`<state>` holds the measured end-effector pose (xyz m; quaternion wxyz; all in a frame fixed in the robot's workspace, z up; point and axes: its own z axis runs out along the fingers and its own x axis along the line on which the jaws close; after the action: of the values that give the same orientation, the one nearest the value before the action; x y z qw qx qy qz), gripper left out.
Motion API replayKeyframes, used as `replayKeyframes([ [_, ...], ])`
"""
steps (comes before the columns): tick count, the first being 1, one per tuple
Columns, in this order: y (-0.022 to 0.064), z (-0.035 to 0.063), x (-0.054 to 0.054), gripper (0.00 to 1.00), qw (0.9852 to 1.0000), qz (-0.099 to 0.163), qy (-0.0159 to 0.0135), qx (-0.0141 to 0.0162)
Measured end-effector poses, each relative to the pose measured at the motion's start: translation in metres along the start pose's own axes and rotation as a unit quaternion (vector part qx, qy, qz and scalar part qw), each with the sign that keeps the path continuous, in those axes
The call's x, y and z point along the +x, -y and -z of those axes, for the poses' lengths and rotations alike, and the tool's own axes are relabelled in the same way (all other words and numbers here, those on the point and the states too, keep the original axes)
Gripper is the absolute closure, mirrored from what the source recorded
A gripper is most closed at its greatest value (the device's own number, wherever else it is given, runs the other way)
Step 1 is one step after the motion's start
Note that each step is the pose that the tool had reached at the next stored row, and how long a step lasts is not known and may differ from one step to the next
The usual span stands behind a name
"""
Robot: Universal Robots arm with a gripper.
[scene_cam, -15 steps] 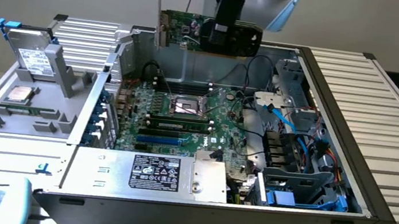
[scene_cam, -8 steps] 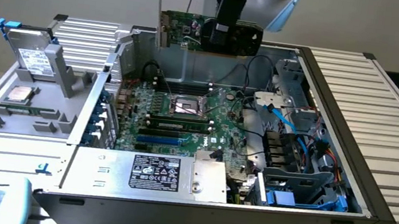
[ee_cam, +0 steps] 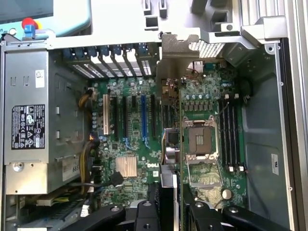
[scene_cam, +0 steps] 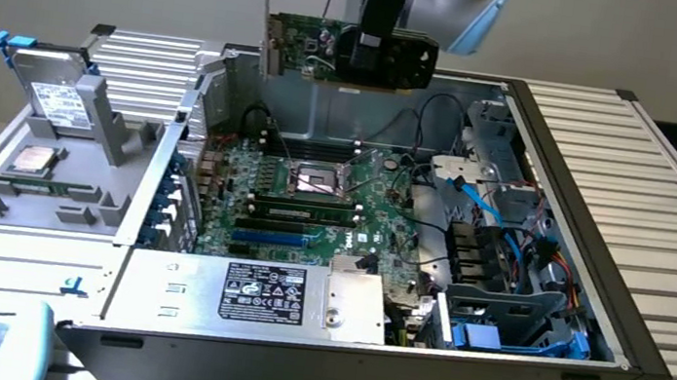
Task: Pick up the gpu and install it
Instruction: 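Insert the gpu into the slot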
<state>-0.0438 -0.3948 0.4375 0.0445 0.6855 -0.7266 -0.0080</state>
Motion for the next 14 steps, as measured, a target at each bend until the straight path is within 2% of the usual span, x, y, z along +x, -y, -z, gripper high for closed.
replayKeyframes([
  [2,-0.0045,-0.0015,-0.005,0.72,1.0000,0.000,-0.0013,0.0000],
  [5,-0.0119,-0.0044,-0.009,0.72,1.0000,0.002,-0.0016,0.0001],
  [11,-0.0252,-0.0106,-0.010,0.72,1.0000,0.007,-0.0020,0.0004],
  [14,-0.0279,-0.0143,-0.009,0.72,0.9999,0.010,0.0003,0.0005],
])
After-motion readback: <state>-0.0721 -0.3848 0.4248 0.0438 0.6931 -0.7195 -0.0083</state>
